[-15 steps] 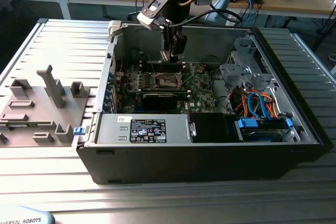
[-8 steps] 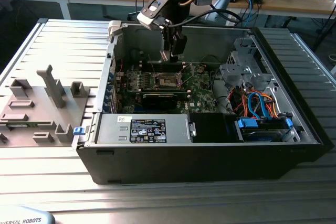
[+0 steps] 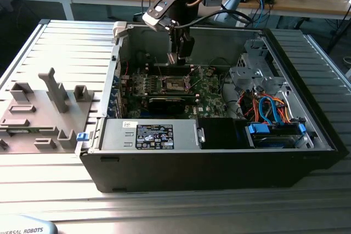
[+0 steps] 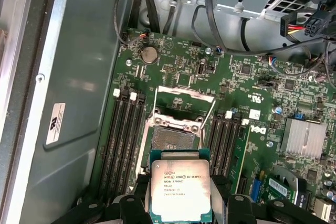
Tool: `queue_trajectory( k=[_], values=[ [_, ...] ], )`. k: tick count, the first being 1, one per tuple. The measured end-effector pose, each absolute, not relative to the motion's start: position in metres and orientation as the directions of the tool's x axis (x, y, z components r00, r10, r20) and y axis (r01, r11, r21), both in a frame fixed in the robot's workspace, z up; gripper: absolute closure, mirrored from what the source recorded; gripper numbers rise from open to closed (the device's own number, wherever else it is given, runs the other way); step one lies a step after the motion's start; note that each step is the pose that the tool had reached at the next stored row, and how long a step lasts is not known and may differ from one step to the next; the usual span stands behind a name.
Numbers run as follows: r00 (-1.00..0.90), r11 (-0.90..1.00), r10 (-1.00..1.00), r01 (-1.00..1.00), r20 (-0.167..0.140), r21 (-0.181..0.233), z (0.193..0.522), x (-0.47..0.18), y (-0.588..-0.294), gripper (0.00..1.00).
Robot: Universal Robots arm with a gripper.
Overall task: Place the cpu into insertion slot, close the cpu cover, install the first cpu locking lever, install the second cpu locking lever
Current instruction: 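Place the cpu into insertion slot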
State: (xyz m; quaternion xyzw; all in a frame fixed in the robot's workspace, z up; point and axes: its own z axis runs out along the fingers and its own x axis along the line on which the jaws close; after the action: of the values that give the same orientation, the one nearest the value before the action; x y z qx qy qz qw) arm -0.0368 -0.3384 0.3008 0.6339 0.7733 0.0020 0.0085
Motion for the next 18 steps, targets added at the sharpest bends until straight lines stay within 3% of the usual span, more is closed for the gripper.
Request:
queue_trajectory(
  k=[18],
  values=[
    [-0.169,0.170,0.985,0.985,-0.010,0.014,0.2993,-0.0368,-0.3384,0.46]
  ],
)
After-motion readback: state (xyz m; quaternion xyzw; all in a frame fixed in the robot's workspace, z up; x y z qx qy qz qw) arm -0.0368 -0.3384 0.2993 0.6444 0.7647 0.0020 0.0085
